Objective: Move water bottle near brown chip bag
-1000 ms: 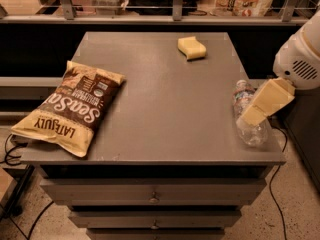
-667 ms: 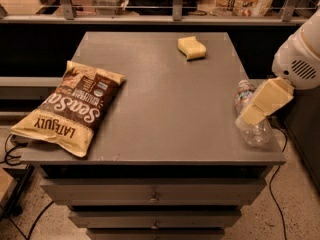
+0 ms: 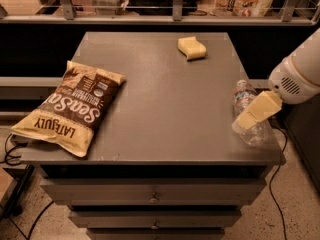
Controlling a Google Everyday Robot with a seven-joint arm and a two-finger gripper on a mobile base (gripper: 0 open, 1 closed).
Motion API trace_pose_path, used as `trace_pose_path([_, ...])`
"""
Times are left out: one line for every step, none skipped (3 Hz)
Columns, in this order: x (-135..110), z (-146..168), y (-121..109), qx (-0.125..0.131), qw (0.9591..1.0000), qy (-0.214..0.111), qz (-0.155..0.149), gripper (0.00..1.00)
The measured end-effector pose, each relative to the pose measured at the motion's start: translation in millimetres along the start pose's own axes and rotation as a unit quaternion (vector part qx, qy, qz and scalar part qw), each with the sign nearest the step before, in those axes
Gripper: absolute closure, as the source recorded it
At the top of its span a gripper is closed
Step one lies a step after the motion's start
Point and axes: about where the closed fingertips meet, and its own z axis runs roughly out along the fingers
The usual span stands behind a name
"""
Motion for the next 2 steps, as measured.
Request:
trace_pose_path([8.8, 21.2, -2.9, -0.008, 0.9994, 0.009, 0.032, 0.0])
trace_pose_path([15.0, 43.4, 0.8, -0.028, 0.9977, 0.018, 0.059, 0.18])
